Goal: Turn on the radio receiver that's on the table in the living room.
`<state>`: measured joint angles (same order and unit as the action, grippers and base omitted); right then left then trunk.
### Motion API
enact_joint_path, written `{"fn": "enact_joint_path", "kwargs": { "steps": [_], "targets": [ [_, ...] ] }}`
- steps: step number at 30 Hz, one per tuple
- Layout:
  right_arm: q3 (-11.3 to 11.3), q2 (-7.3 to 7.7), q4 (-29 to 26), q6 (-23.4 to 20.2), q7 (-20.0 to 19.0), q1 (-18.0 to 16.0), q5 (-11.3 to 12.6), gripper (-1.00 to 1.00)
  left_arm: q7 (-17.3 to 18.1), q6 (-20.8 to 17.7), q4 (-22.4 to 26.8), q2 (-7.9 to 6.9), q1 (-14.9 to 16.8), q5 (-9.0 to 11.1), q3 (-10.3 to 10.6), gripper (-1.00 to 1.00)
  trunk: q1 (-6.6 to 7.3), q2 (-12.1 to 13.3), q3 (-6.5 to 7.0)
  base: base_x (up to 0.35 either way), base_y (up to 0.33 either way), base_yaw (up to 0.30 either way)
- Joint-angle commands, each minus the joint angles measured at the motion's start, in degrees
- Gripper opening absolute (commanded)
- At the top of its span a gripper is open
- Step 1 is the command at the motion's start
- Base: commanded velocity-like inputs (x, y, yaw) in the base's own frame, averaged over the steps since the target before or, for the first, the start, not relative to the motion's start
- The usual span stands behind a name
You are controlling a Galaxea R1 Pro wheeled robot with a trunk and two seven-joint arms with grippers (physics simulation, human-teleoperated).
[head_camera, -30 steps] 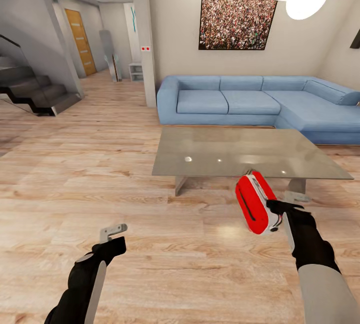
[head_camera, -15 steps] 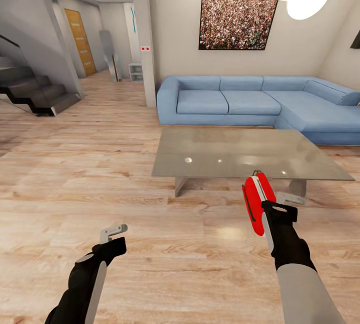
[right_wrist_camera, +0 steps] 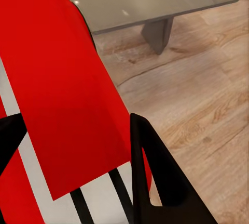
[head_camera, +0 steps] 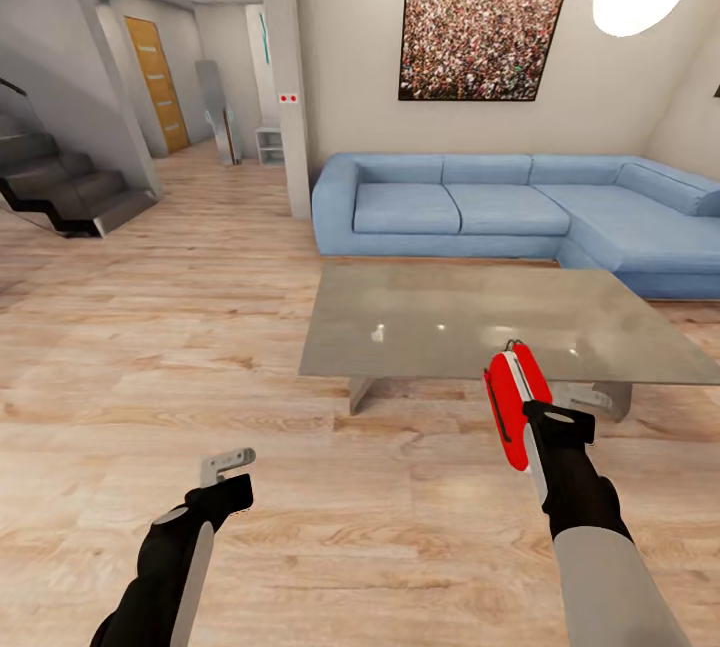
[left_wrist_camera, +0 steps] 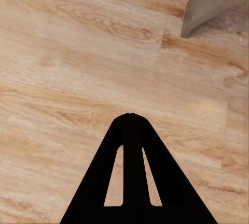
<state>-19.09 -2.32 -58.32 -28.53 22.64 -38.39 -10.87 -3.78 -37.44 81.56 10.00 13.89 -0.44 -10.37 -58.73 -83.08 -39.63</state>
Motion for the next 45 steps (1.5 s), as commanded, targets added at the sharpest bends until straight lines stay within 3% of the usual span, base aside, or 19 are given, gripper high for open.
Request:
{"fn": "enact_joint_path", "kwargs": {
  "steps": [1,37,45],
  "targets": [
    [0.0,0.02,0.0,0.0,0.0,0.0,-0.4,-1.0,0.0,0.0,0.0,0.0,0.0,0.0,0.0,-1.0,0.0,0.0,0.0,0.337,0.0,0.0],
    [0.0,0.03,0.0,0.0,0.0,0.0,-0.4,-1.0,0.1,0.1,-0.2,0.0,0.0,0.0,0.1,-1.0,0.0,0.0,0.0,0.337,0.0,0.0],
    [0.0,0.03,0.0,0.0,0.0,0.0,-0.4,-1.0,0.0,0.3,-2.5,0.0,0.0,0.1,0.2,-1.0,0.0,0.0,0.0,0.337,0.0,0.0]
  ]
}}
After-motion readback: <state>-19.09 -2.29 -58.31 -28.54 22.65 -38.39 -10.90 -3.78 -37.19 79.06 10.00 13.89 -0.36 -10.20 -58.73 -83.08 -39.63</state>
